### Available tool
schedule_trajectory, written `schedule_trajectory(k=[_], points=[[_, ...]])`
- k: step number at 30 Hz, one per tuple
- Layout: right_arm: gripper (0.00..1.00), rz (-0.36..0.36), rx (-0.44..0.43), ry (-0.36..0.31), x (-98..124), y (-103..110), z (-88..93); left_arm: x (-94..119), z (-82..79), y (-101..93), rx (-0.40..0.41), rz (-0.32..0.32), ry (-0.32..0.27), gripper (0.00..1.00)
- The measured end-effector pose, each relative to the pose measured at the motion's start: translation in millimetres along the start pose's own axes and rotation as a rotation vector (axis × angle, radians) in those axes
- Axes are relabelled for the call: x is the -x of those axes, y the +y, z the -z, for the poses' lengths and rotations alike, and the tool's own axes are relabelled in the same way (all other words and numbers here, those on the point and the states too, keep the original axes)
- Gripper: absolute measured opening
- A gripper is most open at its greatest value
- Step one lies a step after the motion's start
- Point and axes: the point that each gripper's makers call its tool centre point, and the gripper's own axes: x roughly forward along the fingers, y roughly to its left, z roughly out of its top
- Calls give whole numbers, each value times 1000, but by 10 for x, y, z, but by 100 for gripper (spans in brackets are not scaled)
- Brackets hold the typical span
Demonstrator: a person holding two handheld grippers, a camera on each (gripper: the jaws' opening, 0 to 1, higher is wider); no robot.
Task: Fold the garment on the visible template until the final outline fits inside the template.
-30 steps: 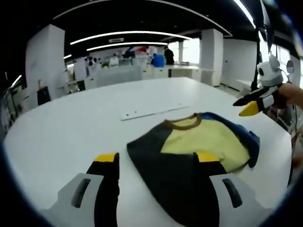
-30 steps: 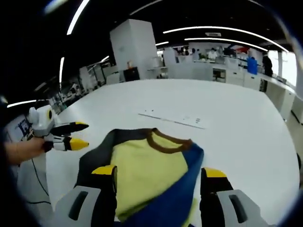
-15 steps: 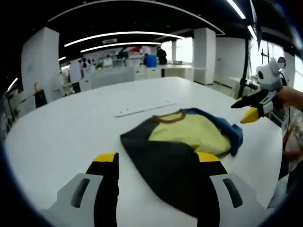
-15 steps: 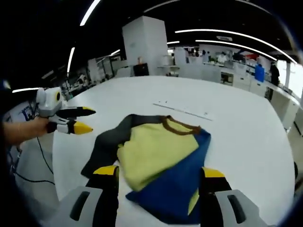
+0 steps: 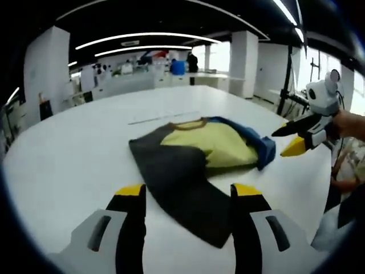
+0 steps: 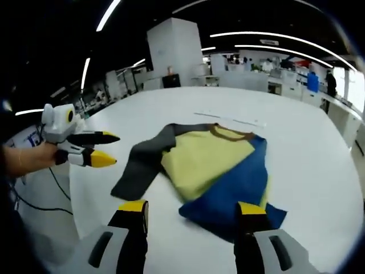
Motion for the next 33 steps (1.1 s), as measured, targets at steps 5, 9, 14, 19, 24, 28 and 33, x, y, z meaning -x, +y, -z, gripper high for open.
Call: schedule_trajectory(k=[5, 9, 14, 19, 24, 28, 33], points=[[51, 36, -24, 20, -2, -77, 177, 22, 236, -43, 1, -17, 55, 53], [45, 66, -37, 22, -8, -170, 264, 49, 347, -51, 8, -41, 61, 51], [42, 110, -45, 33, -17, -289, 339, 20, 426, -24, 65, -72, 60, 48], [39, 147, -56, 36, -20, -411, 385, -23, 515, -7, 73, -101, 77, 42], [33, 200, -30, 52, -46, -550, 420, -63, 608, -69, 75, -91, 101, 38], [31, 226, -32, 62, -81, -608, 445, -80, 671, -63, 68, -102, 126, 35], [27, 287, -4, 62, -57, -699, 457, -69, 720, -78, 79, -105, 139, 33]])
